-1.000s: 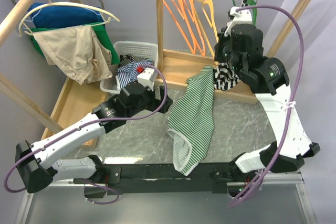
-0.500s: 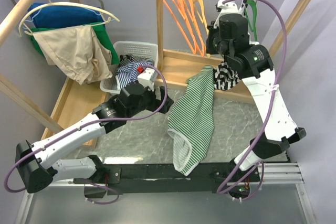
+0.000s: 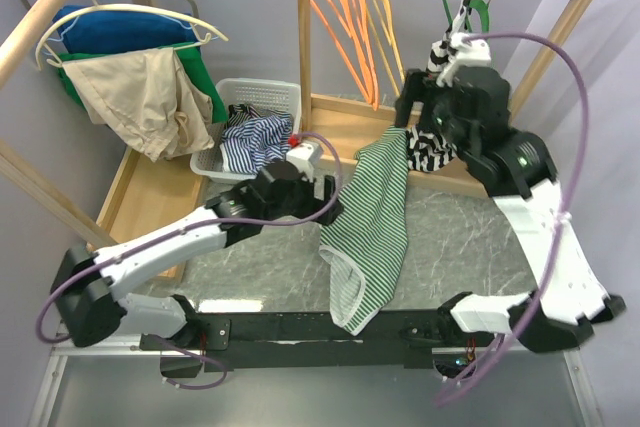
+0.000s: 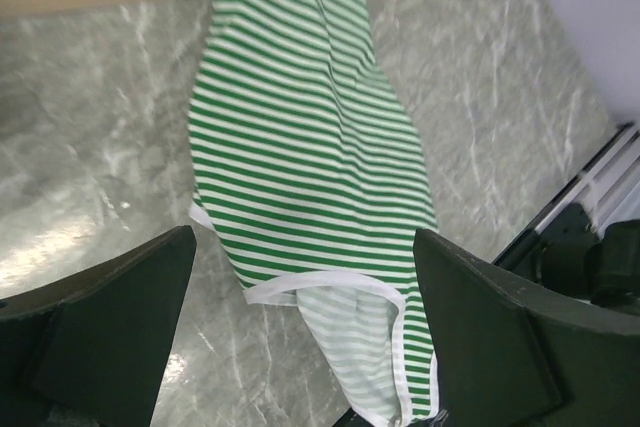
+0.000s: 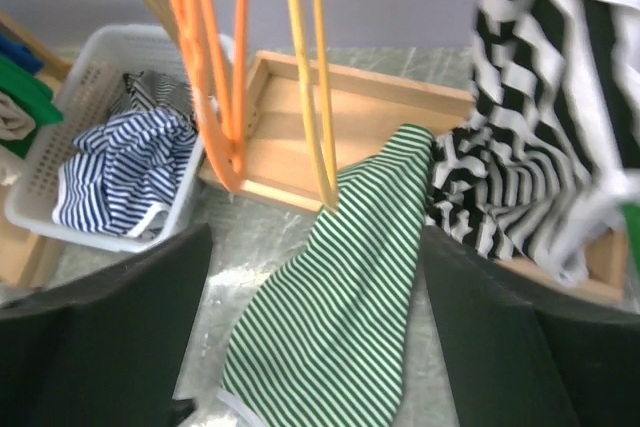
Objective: Remove the tank top from the hanger
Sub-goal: Place the hanger at the clothesline, then pick up the tank top from the center of the board.
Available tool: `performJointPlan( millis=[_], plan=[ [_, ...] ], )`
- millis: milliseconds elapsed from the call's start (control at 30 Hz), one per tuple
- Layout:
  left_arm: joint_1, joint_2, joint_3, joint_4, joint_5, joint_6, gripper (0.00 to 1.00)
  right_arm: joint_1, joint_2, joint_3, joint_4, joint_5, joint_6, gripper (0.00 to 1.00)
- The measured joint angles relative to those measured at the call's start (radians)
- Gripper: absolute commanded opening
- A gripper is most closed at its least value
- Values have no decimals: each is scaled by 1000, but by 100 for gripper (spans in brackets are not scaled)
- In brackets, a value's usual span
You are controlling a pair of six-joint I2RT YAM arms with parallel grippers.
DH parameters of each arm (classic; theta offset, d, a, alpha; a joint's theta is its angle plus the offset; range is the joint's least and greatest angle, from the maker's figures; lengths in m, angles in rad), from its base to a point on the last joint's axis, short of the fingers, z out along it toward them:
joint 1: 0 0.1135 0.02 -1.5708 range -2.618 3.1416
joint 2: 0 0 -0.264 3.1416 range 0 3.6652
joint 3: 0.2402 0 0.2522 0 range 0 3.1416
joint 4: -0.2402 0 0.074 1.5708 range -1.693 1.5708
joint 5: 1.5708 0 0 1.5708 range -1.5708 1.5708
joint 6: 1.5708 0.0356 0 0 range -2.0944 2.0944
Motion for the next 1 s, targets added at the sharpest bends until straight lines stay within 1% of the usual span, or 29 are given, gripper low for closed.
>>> performJointPlan(
  millis=[67,267,467,567,700,967,1000],
  plan=[
    [-14,50,7,8,5,-1,96,0,-63,-48,1,28,14,100],
    [-77,249,111,31,8,-1,96,-1,-322,-213,26,112,89,100],
    [-112,479,258,66,8,-8,96,-2,-535,-299,14,108,162,100],
    [-117,600,328,66,-1,-16,96,-3,-578,-300,1,90,188,100],
    [-117,734,410,45,-35,-21,96,-3,-587,-342,-13,40,215,100],
    [-117,853,512,-11,-150,-26,96,-3,-589,-480,-35,-45,256,100],
    [-117,867,526,-21,-159,-27,99,-3,-590,-493,-34,-53,262,100]
  ],
)
